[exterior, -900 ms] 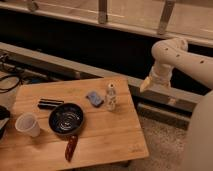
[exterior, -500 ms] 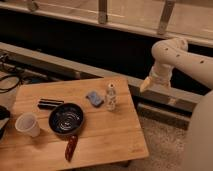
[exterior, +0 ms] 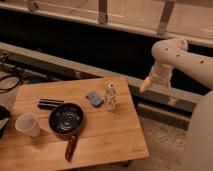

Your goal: Knock the bottle over

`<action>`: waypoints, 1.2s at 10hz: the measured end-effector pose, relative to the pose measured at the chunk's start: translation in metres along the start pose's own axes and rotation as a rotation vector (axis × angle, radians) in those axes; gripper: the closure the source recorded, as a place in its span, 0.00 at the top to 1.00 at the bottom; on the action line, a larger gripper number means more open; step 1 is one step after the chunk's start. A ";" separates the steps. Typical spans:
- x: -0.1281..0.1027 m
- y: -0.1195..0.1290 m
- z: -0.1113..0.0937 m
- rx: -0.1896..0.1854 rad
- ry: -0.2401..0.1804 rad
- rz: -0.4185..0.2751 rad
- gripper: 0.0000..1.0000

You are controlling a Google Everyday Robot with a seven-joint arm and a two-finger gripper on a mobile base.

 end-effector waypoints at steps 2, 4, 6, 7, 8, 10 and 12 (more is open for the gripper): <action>0.000 0.000 0.000 0.000 0.000 0.000 0.80; 0.000 0.000 0.000 0.000 0.000 0.000 0.80; 0.000 0.000 0.000 0.000 0.000 0.000 0.80; 0.000 0.000 0.000 0.000 0.000 0.000 0.80; 0.000 0.000 0.000 0.000 0.000 0.000 0.80; -0.002 0.001 0.000 -0.001 -0.002 -0.008 0.70; -0.008 0.010 0.000 0.001 -0.007 -0.032 0.53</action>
